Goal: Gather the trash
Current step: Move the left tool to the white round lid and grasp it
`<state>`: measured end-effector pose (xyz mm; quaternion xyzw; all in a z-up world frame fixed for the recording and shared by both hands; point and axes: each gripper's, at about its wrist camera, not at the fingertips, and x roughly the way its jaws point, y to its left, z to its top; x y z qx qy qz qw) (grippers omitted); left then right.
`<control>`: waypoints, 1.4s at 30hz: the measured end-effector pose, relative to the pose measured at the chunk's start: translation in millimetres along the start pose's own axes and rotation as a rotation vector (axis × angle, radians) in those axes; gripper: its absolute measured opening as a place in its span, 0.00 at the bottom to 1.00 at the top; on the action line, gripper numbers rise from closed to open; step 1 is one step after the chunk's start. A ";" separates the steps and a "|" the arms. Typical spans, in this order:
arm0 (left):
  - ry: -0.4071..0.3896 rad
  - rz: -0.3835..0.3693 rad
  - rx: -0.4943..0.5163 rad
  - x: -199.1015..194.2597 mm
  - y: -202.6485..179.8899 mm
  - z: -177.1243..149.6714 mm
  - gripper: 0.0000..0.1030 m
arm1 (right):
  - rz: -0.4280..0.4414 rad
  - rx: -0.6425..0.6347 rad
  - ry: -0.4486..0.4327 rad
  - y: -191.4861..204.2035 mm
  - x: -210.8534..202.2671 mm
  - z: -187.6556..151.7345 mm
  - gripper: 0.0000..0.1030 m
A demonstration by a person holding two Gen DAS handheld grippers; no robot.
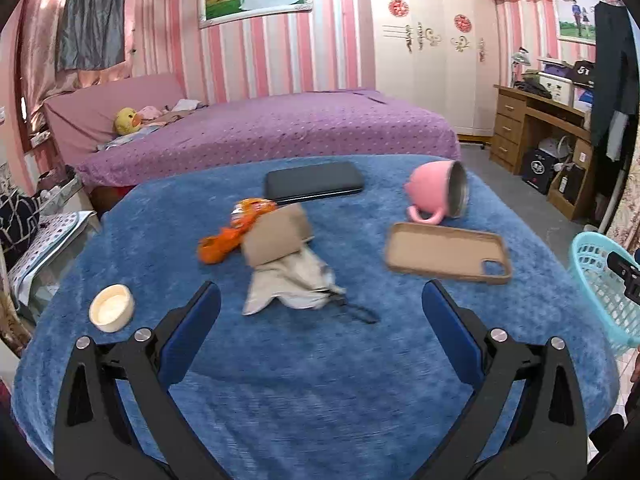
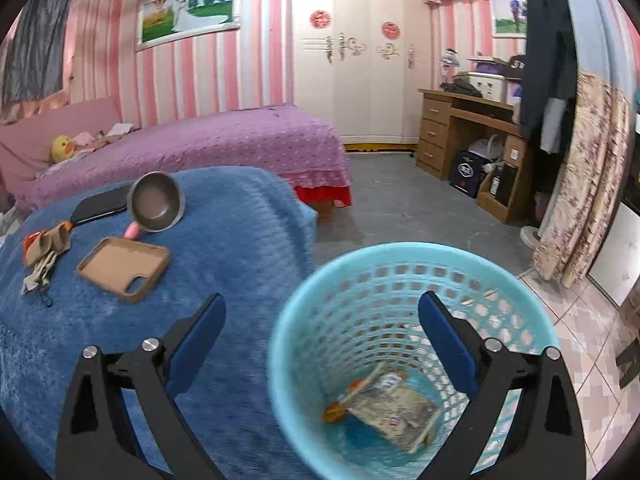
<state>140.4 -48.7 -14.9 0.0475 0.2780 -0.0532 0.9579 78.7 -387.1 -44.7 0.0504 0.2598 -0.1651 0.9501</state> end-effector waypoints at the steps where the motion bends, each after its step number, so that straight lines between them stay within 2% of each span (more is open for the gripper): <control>1: 0.000 0.004 -0.009 -0.1 7.9 -0.4 0.95 | 0.006 -0.006 0.000 7.2 -0.2 0.5 0.92; 7: 0.003 0.057 -0.023 2.2 47.7 -2.6 0.95 | 0.083 -0.009 0.009 57.5 0.5 5.1 0.92; 12: 0.039 0.087 -0.068 8.0 85.9 -4.0 0.95 | 0.137 -0.051 0.006 105.4 -3.6 9.5 0.92; 16: 0.040 0.144 -0.071 10.1 109.9 -5.1 0.95 | 0.176 -0.106 -0.014 149.3 -8.3 17.9 0.92; 19: 0.070 0.194 -0.068 17.6 130.8 -9.2 0.95 | 0.211 -0.148 -0.012 179.2 -6.7 23.0 0.92; 22: 0.116 0.180 -0.112 24.6 156.1 -16.0 0.95 | 0.233 -0.175 -0.007 204.7 -0.1 30.4 0.92; 26: 0.158 0.200 -0.118 34.7 177.0 -24.3 0.95 | 0.278 -0.184 0.015 229.4 13.1 37.5 0.92; 35: 0.268 0.194 -0.218 77.1 208.1 -43.4 0.93 | 0.319 -0.191 0.110 252.8 42.2 14.5 0.92; 38: 0.265 0.173 -0.235 80.1 212.0 -42.0 0.88 | 0.327 -0.206 0.110 259.6 43.7 12.7 0.92; 42: 0.287 0.167 -0.222 88.8 209.3 -39.7 0.64 | 0.371 -0.197 0.130 270.7 47.8 12.4 0.92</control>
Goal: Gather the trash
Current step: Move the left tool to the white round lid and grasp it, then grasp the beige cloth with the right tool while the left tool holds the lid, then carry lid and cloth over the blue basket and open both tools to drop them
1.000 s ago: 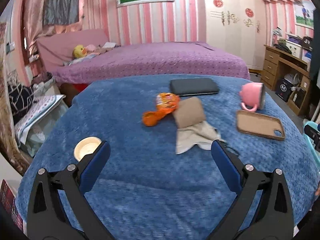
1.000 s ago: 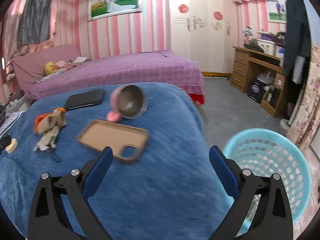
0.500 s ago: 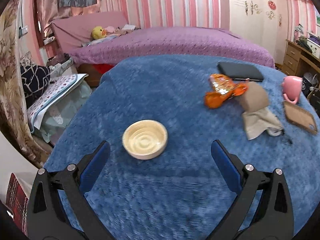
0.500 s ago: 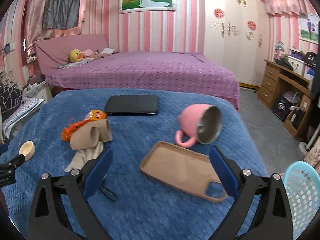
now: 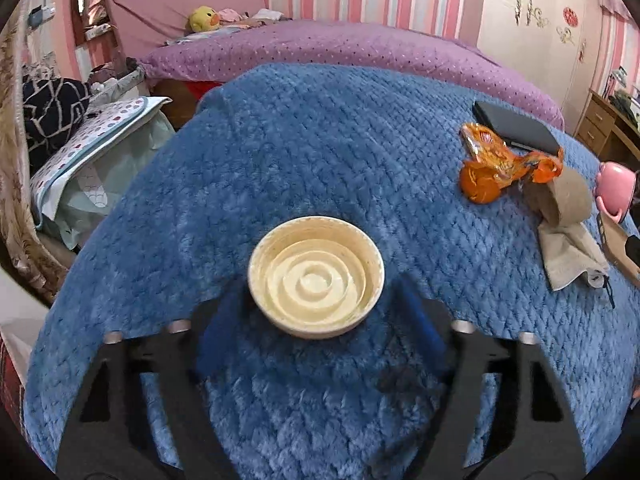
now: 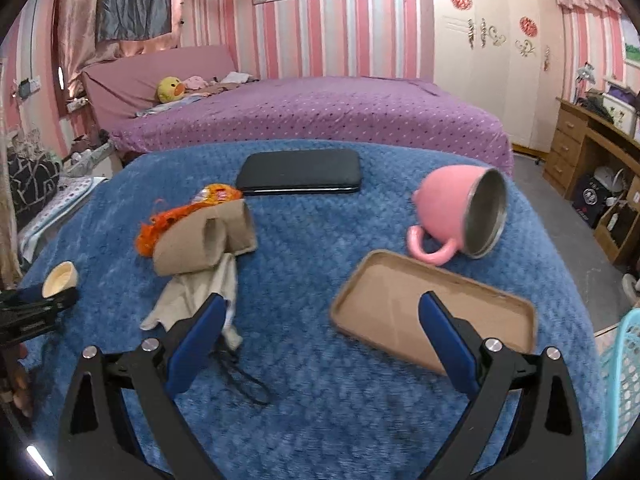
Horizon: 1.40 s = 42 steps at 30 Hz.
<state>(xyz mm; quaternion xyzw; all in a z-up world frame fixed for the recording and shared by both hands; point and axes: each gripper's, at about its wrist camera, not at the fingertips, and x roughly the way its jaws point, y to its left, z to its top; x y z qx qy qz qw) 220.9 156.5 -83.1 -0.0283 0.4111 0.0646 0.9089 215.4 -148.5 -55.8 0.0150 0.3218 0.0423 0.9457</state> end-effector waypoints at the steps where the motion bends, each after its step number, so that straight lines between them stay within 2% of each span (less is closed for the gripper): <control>1: 0.001 0.007 0.006 0.8 -1.5 1.0 0.64 | 0.013 -0.007 0.011 4.4 2.7 -0.7 0.92; 3: -0.009 0.002 0.015 0.7 -1.8 1.8 0.58 | 0.027 -0.031 0.026 13.9 7.1 -2.6 0.92; 8: -0.042 0.039 0.000 -7.2 0.9 2.9 0.58 | 0.059 -0.115 0.043 44.5 15.9 -5.2 0.92; 13: -0.086 0.081 -0.020 -20.7 5.6 3.8 0.58 | 0.092 -0.131 0.080 58.1 29.7 -3.7 0.90; 16: -0.100 0.099 -0.013 -25.6 3.7 4.3 0.58 | 0.127 -0.137 0.111 61.7 39.6 -4.0 0.70; 18: -0.105 0.102 -0.013 -27.7 2.5 5.2 0.58 | 0.153 -0.156 0.126 65.2 42.3 -5.7 0.49; 23: -0.120 0.093 -0.023 -32.8 -5.4 10.0 0.58 | 0.196 -0.214 0.096 73.0 31.0 -10.4 0.21; 24: -0.126 0.090 -0.022 -34.9 -7.7 10.2 0.58 | 0.194 -0.218 0.088 72.0 27.6 -10.4 0.18; 31: -0.205 0.065 0.010 -62.5 -32.4 11.6 0.58 | 0.158 -0.174 0.047 25.0 -3.1 -10.3 0.18; 42: -0.245 -0.017 0.010 -86.7 -76.0 5.4 0.58 | 0.072 -0.090 -0.050 -49.7 -55.4 -14.7 0.18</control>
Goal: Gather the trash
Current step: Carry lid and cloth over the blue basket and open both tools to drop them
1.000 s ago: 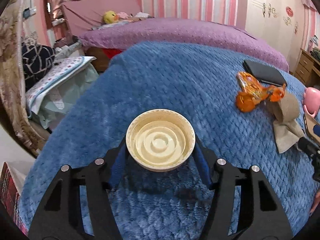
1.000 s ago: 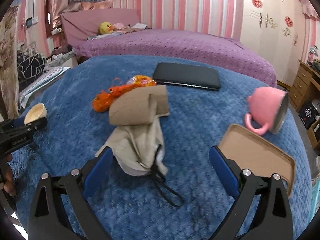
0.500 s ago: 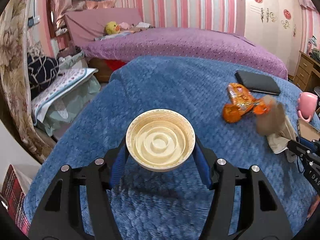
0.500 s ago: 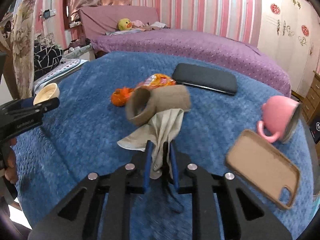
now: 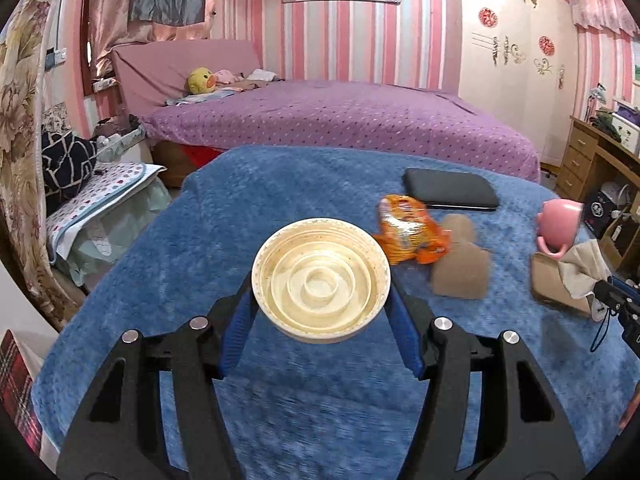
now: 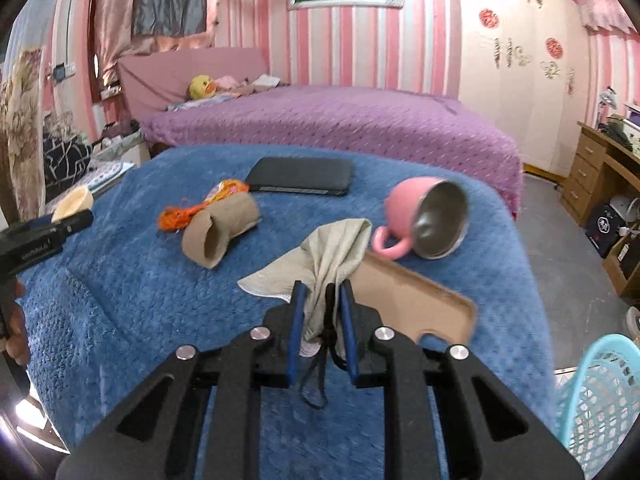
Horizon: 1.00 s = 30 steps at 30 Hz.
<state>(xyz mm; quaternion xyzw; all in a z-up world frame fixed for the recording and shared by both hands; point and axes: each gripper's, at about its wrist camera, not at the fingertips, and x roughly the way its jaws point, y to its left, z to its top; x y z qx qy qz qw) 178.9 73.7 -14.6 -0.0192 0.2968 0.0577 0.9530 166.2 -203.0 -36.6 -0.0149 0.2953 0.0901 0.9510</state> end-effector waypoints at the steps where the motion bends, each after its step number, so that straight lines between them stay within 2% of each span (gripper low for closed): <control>1: -0.004 -0.005 0.002 -2.8 -4.1 -0.8 0.58 | -0.003 0.003 -0.008 -3.6 -5.9 -0.6 0.18; 10: -0.047 -0.070 0.052 -32.6 -57.7 -8.1 0.58 | -0.044 0.015 -0.033 -28.3 -43.5 -19.6 0.18; 18: -0.034 -0.111 0.068 -43.6 -90.2 -21.7 0.58 | -0.103 0.091 -0.063 -80.6 -80.0 -38.2 0.18; 30: -0.007 -0.105 0.094 -34.1 -113.9 -35.2 0.58 | -0.207 0.143 -0.065 -148.4 -99.6 -54.1 0.18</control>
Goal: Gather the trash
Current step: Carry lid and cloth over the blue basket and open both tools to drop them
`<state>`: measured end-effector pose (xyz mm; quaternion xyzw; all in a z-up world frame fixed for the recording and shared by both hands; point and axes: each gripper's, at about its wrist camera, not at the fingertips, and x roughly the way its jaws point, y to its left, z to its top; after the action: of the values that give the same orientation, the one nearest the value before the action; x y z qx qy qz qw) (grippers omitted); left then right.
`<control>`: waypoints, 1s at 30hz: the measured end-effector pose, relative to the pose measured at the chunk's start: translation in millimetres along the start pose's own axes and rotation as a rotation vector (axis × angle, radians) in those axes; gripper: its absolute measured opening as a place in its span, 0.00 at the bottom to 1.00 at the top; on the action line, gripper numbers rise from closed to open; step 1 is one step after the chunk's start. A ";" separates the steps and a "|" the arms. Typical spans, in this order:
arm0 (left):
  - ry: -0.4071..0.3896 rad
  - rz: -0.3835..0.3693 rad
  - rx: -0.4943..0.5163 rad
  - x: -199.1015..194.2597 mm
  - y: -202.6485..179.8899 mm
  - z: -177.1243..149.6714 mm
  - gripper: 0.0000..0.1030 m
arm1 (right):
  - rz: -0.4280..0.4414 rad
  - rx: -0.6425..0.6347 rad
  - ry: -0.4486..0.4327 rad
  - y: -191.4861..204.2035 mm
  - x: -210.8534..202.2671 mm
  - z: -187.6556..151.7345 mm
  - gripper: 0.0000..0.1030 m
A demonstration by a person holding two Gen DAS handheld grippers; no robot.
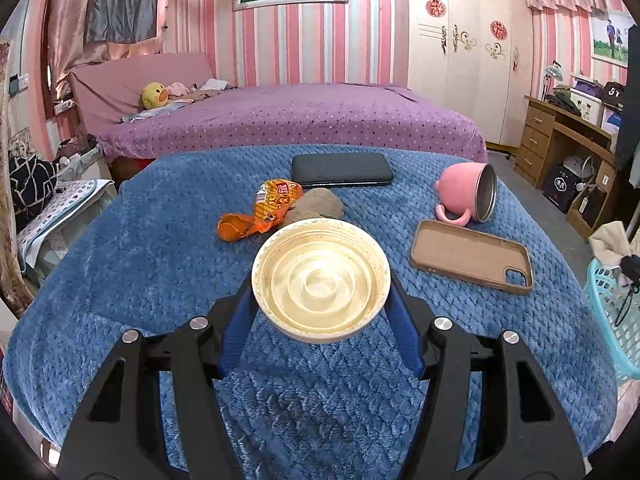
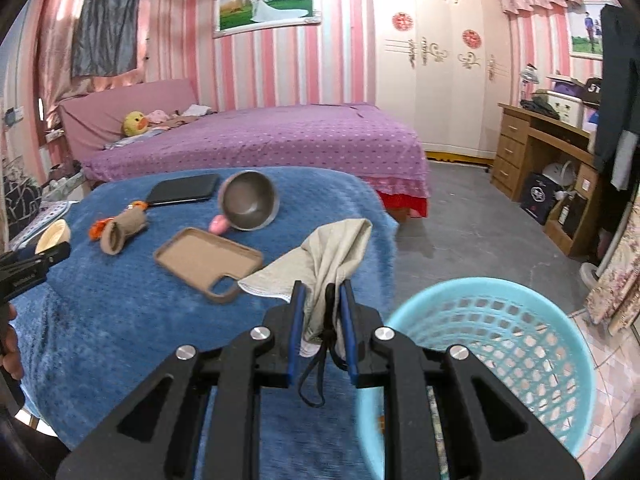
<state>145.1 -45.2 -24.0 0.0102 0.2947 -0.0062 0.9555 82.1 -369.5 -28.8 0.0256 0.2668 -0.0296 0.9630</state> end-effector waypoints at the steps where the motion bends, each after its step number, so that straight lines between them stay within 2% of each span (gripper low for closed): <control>1: 0.001 0.000 0.001 1.2 -1.6 -0.2 0.58 | -0.011 0.005 0.000 -5.2 0.3 -0.9 0.18; 8: 0.000 -0.005 0.025 4.6 -21.4 -3.4 0.58 | -0.076 0.054 -0.001 -46.5 -1.7 -5.8 0.18; 15: -0.016 -0.061 0.088 4.4 -70.9 -3.9 0.58 | -0.140 0.062 -0.008 -72.4 -6.4 -9.9 0.18; 18: -0.031 -0.106 0.141 -0.9 -104.5 -6.0 0.58 | -0.159 0.068 -0.008 -84.0 -7.6 -11.1 0.18; 21: -0.036 -0.186 0.177 -5.2 -145.0 -8.2 0.58 | -0.170 0.080 -0.006 -95.4 -7.1 -12.8 0.18; 26: 0.002 -0.314 0.163 -3.3 -200.9 -11.1 0.58 | -0.204 0.106 0.002 -115.6 -7.8 -16.6 0.18; 30: 0.008 -0.367 0.201 -4.6 -243.8 -15.8 0.58 | -0.245 0.153 0.012 -145.6 -13.1 -25.4 0.18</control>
<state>128.1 -288.6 -38.3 0.0516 0.2932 -0.2096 0.9314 47.6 -512.5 -48.6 0.0663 0.2706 -0.1669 0.9458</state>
